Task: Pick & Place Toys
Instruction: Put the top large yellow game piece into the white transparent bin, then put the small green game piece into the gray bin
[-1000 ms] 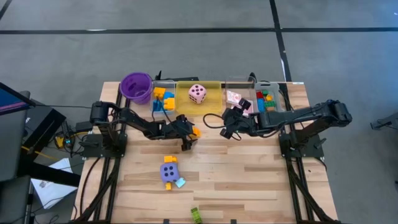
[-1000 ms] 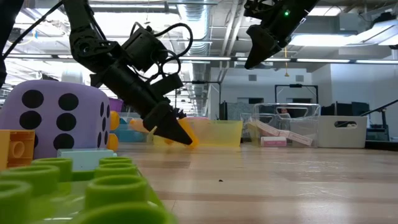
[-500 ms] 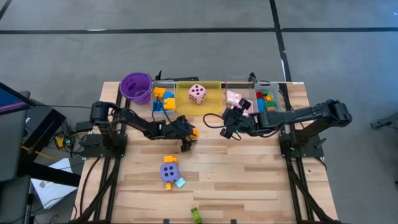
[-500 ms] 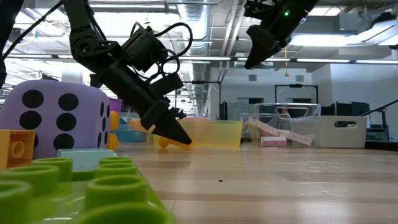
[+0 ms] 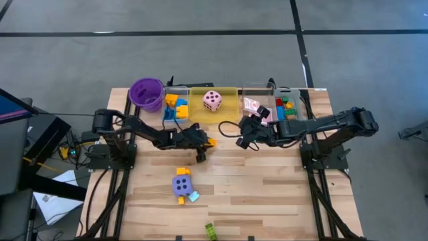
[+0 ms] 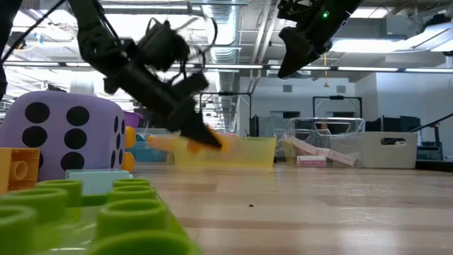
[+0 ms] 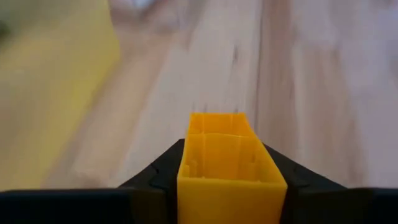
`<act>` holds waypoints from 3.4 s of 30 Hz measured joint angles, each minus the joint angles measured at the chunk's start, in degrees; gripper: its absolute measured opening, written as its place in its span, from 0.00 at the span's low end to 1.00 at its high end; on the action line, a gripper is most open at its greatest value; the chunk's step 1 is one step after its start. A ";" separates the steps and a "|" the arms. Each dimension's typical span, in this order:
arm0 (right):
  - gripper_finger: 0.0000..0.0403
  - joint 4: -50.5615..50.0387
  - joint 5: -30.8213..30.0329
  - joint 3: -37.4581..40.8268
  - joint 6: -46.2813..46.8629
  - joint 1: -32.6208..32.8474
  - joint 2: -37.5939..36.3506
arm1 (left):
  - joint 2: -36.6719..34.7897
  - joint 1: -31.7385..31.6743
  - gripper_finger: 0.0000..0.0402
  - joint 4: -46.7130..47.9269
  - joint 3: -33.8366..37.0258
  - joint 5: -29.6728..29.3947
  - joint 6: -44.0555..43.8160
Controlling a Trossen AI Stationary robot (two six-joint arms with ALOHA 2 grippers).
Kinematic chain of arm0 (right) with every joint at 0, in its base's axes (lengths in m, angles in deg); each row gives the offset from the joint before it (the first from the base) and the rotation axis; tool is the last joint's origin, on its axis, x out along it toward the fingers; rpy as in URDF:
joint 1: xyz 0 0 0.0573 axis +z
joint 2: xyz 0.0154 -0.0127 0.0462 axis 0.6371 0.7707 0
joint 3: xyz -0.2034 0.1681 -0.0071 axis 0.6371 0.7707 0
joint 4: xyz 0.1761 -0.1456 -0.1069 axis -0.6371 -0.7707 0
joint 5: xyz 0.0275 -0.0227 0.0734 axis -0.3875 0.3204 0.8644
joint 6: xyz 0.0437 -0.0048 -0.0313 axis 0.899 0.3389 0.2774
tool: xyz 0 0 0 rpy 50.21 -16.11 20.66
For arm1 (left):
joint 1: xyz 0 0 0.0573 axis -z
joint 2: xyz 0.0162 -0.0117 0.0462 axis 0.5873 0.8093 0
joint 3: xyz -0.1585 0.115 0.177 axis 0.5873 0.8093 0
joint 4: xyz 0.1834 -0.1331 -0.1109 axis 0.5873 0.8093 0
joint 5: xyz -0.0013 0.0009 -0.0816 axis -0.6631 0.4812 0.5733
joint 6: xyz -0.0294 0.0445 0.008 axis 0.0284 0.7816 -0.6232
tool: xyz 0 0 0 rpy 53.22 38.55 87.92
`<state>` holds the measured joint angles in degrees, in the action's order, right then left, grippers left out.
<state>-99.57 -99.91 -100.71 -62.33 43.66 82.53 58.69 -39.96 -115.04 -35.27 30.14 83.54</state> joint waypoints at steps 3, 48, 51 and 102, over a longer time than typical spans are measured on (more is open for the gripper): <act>0.28 1.09 -0.04 0.02 -0.02 0.00 0.02 | -5.81 -0.47 0.32 0.84 -0.08 -1.86 0.07; 0.28 12.56 0.06 0.02 -7.12 1.38 0.02 | -31.91 -22.27 0.71 30.70 -0.07 -29.07 -8.51; 0.28 15.10 0.01 0.02 -12.97 4.42 0.00 | -31.91 -22.20 0.70 30.29 -0.07 -21.81 -8.66; 0.28 32.71 4.61 20.76 18.32 23.09 -9.49 | -4.29 31.93 0.94 11.16 -15.47 18.96 3.74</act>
<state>-66.86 -95.29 -79.94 -44.01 66.74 73.05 54.40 -8.03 -103.88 -50.74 49.10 87.29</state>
